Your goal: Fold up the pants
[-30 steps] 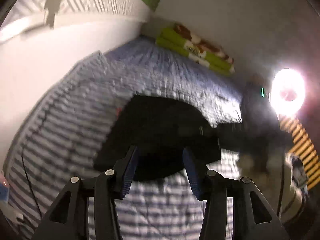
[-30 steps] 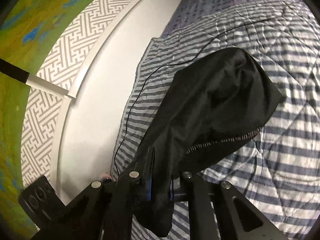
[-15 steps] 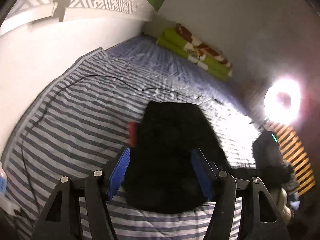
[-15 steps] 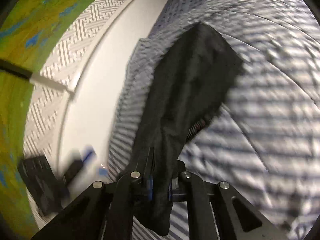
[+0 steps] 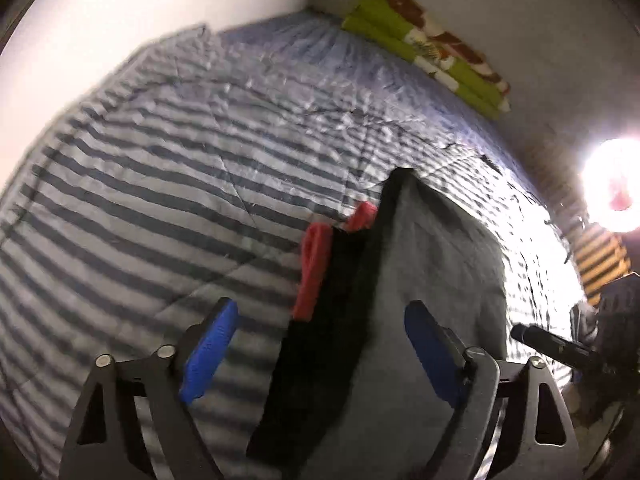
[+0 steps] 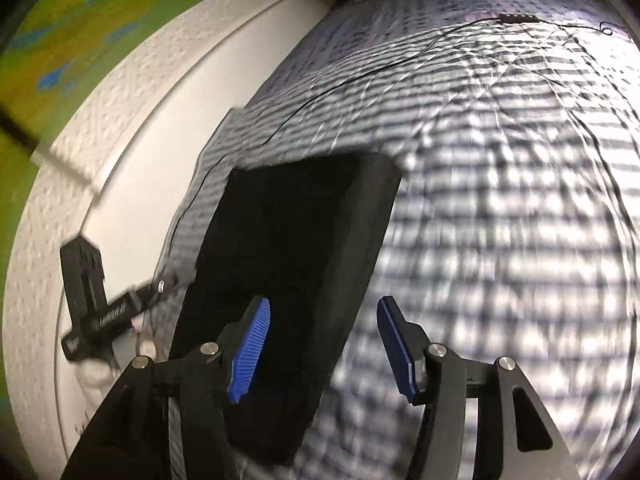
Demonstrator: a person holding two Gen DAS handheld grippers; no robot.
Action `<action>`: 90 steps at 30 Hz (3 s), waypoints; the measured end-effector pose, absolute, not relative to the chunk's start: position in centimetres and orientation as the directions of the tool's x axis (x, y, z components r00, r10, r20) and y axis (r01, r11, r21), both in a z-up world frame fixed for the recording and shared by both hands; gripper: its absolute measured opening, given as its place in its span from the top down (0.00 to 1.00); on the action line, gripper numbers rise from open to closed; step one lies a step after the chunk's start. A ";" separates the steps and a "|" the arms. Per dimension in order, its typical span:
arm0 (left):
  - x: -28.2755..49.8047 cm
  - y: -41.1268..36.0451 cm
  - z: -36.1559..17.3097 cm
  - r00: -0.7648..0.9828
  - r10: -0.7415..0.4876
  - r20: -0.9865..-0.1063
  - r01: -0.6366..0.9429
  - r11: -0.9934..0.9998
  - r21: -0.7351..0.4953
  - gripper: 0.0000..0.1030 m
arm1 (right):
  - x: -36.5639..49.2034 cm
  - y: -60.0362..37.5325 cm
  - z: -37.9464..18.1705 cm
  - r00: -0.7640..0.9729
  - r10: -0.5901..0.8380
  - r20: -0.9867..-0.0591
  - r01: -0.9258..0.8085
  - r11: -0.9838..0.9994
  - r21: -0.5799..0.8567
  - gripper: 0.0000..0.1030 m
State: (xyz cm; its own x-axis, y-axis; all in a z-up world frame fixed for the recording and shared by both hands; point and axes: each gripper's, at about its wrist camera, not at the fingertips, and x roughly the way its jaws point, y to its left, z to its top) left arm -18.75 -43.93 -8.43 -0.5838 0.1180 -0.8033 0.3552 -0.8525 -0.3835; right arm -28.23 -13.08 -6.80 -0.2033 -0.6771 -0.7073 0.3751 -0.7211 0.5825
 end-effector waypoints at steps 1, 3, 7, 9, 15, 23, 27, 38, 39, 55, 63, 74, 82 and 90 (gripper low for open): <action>-19.6 -44.2 -9.1 -0.568 0.154 -0.808 0.355 -0.840 -0.410 0.14 | -29.5 -13.5 -7.3 -0.193 -0.680 -0.707 0.353 -0.720 0.597 0.49; -21.1 -44.2 -10.2 -0.548 0.214 -0.808 0.343 -0.824 -0.451 0.14 | -31.6 -14.5 -8.5 -0.162 -0.700 -0.695 0.309 -0.705 0.638 0.49; -22.8 -42.6 -10.8 -0.546 0.175 -0.819 0.295 -0.875 -0.383 0.42 | -33.6 -16.7 -10.6 -0.120 -0.720 -0.683 0.279 -0.685 0.673 0.48; -22.7 -42.1 -10.4 -0.557 0.122 -0.822 0.311 -0.886 -0.343 0.54 | -33.2 -17.7 -10.1 -0.135 -0.695 -0.706 0.328 -0.704 0.630 0.57; -19.7 -43.8 -6.7 -0.656 0.119 -0.746 0.322 -0.849 -0.418 0.88 | -31.6 -19.4 -6.3 -0.209 -0.720 -0.662 0.483 -0.665 0.570 0.84; -20.1 -46.0 -1.5 -0.740 0.004 -0.672 0.338 -0.862 -0.377 0.88 | -31.7 -23.0 -0.7 -0.317 -0.765 -0.560 0.601 -0.619 0.505 0.88; -23.3 -48.5 -2.6 -0.682 -0.137 -0.718 0.454 -0.849 -0.269 0.76 | -35.0 -25.5 -1.6 -0.328 -0.709 -0.624 0.609 -0.664 0.435 0.79; -20.0 -45.2 -3.8 -0.680 -0.090 -0.728 0.361 -0.905 -0.226 0.61 | -31.1 -21.8 -2.7 -0.502 -0.558 -0.661 0.566 -0.790 0.237 0.67; -19.8 -44.3 -4.3 -0.679 -0.075 -0.730 0.340 -0.914 -0.223 0.61 | -30.0 -21.6 -2.6 -0.477 -0.602 -0.640 0.601 -0.755 0.262 0.66; -8.5 -32.8 -3.9 -0.582 -0.086 -0.809 0.314 -0.941 -0.125 0.59 | -19.8 -9.9 -5.0 -0.331 -0.523 -0.785 0.532 -0.791 0.303 0.67; 3.6 -22.3 4.8 -0.672 -0.070 -0.738 0.263 -0.953 -0.149 0.47 | -8.2 -1.4 2.9 -0.432 -0.545 -0.719 0.565 -0.785 0.255 0.67; 15.5 -10.1 17.9 -0.776 -0.067 -0.627 0.186 -0.975 -0.125 0.34 | 7.0 11.3 14.3 -0.612 -0.539 -0.579 0.583 -0.802 0.129 0.43; 20.1 -1.0 19.1 -0.804 -0.074 -0.590 0.144 -0.987 -0.072 0.25 | 13.4 17.0 14.2 -0.677 -0.489 -0.551 0.515 -0.849 0.121 0.37; 24.6 1.1 14.1 -0.772 -0.140 -0.620 0.229 -0.971 -0.066 0.10 | 17.2 18.8 11.2 -0.727 -0.415 -0.547 0.437 -0.894 0.097 0.30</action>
State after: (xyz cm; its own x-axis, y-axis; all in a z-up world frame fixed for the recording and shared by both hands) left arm 24.58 1.11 14.07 -0.7724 -0.1400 -0.6195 0.2291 -0.9711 -0.0662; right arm 17.15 18.84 11.18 -0.7274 -0.4145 -0.5468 0.4369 -0.8943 0.0968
